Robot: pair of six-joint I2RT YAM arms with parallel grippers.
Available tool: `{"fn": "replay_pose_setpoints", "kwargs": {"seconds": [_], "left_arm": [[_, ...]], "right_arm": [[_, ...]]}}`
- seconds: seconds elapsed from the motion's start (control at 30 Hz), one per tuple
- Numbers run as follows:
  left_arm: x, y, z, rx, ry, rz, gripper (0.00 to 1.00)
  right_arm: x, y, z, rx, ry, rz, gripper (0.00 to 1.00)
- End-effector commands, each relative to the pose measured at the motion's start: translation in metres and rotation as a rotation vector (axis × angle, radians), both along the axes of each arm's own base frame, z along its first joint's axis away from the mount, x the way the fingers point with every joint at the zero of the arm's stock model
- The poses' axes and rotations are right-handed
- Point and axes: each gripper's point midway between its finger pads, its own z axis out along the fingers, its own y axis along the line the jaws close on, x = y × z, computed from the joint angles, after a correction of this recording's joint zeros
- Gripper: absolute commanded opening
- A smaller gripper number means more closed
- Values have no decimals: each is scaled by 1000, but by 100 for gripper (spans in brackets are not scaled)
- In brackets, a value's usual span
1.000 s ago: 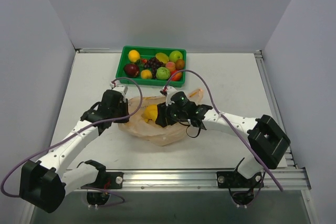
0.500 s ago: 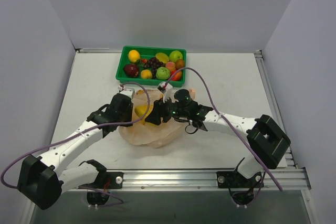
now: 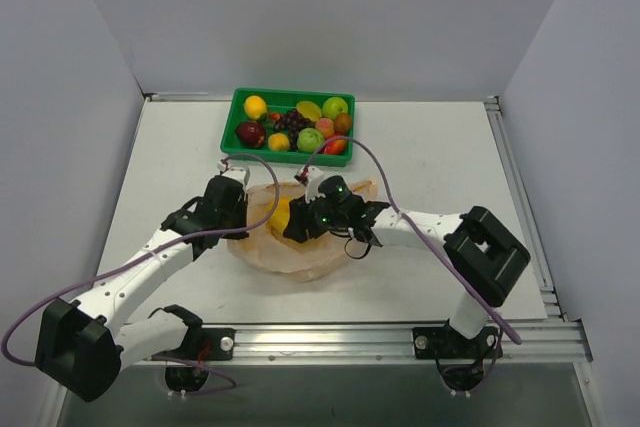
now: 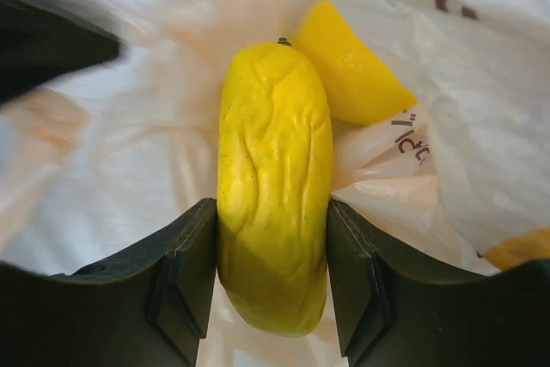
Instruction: Untie the knot of the plastic bag and take out the fruit
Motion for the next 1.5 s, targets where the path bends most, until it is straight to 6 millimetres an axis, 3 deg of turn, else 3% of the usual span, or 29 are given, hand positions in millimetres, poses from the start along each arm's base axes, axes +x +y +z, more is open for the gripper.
{"fn": "replay_pose_setpoints", "kwargs": {"seconds": [0.0,0.07,0.17,0.2,0.3,0.47,0.57,0.9,1.07,1.17,1.23,1.27,1.33,1.37,1.47], "left_arm": [[6,-12,13,-57,-36,-32,27],[7,-13,14,-62,-44,-36,27],[7,-13,15,-65,-47,-35,27],[7,-13,15,-63,-46,-36,27],[7,-14,14,-67,-44,-40,27],[6,-16,13,-72,-32,-53,27],[6,-17,13,-75,-32,-55,27],[5,-16,13,-72,-32,-55,27],[5,-16,12,-72,-29,-54,27],[5,-16,11,-70,-23,-53,27],[4,-15,9,-64,-18,-48,27],[5,-14,9,-62,-17,-46,27],[5,-14,9,-61,-18,-43,27],[6,-13,10,-58,-23,-39,27],[6,-11,10,-52,-23,-31,27]], "right_arm": [[11,-15,-32,-175,-36,-83,29],[14,-19,-39,-210,-49,-108,32],[16,-26,-42,-260,-71,-118,53],[11,-28,-38,-279,-81,-108,64],[6,-28,-19,-333,-173,-77,79],[3,-23,12,-358,-308,-48,80],[3,-17,18,-383,-368,-6,78],[22,4,-14,-456,-383,63,58],[20,15,-27,-435,-342,89,58],[16,16,-44,-437,-298,110,61],[15,13,-47,-439,-287,106,58],[14,13,-44,-430,-290,105,46],[12,9,-40,-423,-292,106,32],[10,9,-28,-400,-304,104,25],[4,4,-2,-345,-314,85,23]]}}
